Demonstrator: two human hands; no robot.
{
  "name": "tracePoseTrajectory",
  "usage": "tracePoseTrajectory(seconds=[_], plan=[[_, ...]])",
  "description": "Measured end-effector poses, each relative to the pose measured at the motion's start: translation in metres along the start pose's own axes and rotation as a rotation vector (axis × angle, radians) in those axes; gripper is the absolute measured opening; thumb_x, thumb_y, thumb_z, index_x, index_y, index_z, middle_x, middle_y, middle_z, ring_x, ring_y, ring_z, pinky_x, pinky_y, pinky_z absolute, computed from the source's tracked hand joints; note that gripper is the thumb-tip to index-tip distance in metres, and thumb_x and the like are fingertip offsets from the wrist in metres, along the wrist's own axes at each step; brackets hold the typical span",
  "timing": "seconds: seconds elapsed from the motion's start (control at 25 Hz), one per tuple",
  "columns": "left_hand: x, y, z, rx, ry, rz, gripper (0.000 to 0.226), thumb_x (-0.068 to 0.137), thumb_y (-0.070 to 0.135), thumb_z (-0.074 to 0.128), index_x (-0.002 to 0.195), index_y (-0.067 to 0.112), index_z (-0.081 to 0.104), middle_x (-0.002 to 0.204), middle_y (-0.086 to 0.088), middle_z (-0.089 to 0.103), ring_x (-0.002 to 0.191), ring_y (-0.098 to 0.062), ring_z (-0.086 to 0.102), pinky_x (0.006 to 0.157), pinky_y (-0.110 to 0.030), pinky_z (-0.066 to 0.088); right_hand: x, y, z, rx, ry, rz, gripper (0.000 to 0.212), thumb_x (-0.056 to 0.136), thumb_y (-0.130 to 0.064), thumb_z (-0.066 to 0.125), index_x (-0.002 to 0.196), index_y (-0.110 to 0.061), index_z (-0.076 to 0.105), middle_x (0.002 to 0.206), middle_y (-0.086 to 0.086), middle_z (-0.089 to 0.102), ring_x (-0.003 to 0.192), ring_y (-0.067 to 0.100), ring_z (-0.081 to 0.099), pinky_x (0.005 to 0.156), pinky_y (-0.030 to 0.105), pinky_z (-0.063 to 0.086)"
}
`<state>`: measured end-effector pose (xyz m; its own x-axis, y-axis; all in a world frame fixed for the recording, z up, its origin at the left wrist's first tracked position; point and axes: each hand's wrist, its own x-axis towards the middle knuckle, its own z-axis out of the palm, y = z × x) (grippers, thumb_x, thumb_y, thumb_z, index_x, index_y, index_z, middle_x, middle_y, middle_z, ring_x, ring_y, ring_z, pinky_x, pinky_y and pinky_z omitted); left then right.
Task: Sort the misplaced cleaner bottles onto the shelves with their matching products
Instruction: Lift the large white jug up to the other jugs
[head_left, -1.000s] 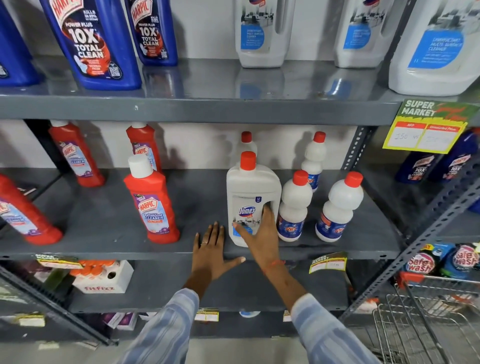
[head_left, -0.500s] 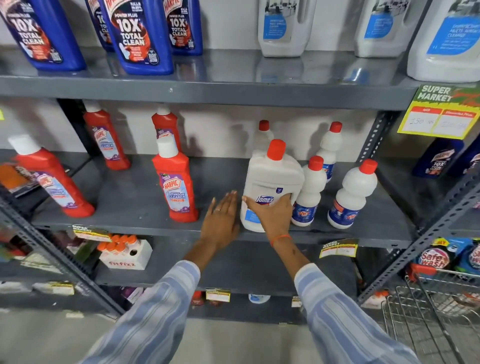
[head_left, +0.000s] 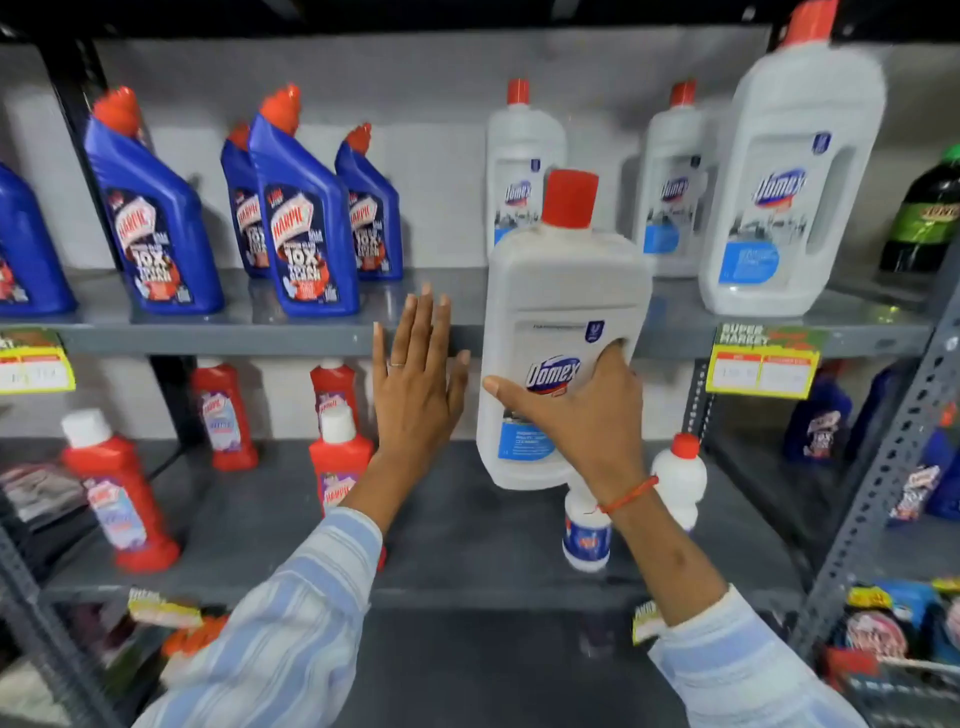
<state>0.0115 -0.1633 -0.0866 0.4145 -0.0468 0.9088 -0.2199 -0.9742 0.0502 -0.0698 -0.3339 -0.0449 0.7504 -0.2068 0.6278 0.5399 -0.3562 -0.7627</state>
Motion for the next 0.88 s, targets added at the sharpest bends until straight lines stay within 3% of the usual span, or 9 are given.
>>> tracePoseTrajectory(seconds=[0.12, 0.24, 0.48, 0.64, 0.88], plan=[[0.034, 0.006, 0.002, 0.033, -0.043, 0.003, 0.057, 0.097, 0.037, 0.026, 0.146, 0.01, 0.029, 0.155, -0.009, 0.026, 0.143, -0.02, 0.02, 0.116, -0.049, 0.01, 0.045, -0.039, -0.014, -0.006, 0.048, -0.062, 0.082, 0.044, -0.057, 0.082, 0.106, -0.014, 0.052, 0.108, 0.0, 0.07, 0.099, 0.017, 0.064, 0.088, 0.036, 0.054], [0.047, 0.009, 0.008, 0.069, -0.102, 0.004, 0.055, 0.096, 0.038, 0.023, 0.141, 0.011, 0.04, 0.153, -0.008, 0.03, 0.141, -0.023, 0.026, 0.111, -0.057, 0.023, 0.09, -0.064, -0.015, -0.008, 0.099, -0.135, 0.088, 0.04, -0.069, 0.075, 0.106, -0.015, 0.054, 0.102, -0.001, 0.071, 0.09, 0.016, 0.067, 0.08, 0.04, 0.058], [0.045, 0.008, 0.011, 0.087, -0.108, -0.018, 0.055, 0.096, 0.04, 0.024, 0.136, 0.01, 0.048, 0.151, -0.008, 0.034, 0.14, -0.022, 0.029, 0.111, -0.056, 0.024, 0.144, -0.071, 0.005, -0.088, 0.103, -0.105, 0.079, 0.05, -0.058, 0.081, 0.103, -0.009, 0.05, 0.1, 0.003, 0.068, 0.082, 0.017, 0.06, 0.072, 0.031, 0.051], [0.045, 0.007, 0.014, 0.085, -0.112, -0.023, 0.056, 0.097, 0.042, 0.023, 0.136, 0.011, 0.047, 0.151, -0.008, 0.034, 0.141, -0.022, 0.026, 0.112, -0.055, 0.024, 0.158, -0.055, 0.026, -0.106, 0.055, -0.048, 0.081, 0.047, -0.061, 0.081, 0.102, -0.01, 0.051, 0.102, 0.006, 0.069, 0.089, 0.024, 0.065, 0.081, 0.045, 0.057], [0.044, 0.007, 0.016, 0.06, -0.061, -0.021, 0.065, 0.099, 0.045, 0.009, 0.134, 0.01, 0.05, 0.148, -0.01, 0.039, 0.139, -0.024, 0.031, 0.111, -0.053, 0.025, 0.167, -0.045, 0.04, -0.153, 0.053, -0.047, 0.083, 0.051, -0.06, 0.079, 0.107, -0.007, 0.048, 0.107, 0.01, 0.068, 0.092, 0.027, 0.065, 0.08, 0.045, 0.056]])
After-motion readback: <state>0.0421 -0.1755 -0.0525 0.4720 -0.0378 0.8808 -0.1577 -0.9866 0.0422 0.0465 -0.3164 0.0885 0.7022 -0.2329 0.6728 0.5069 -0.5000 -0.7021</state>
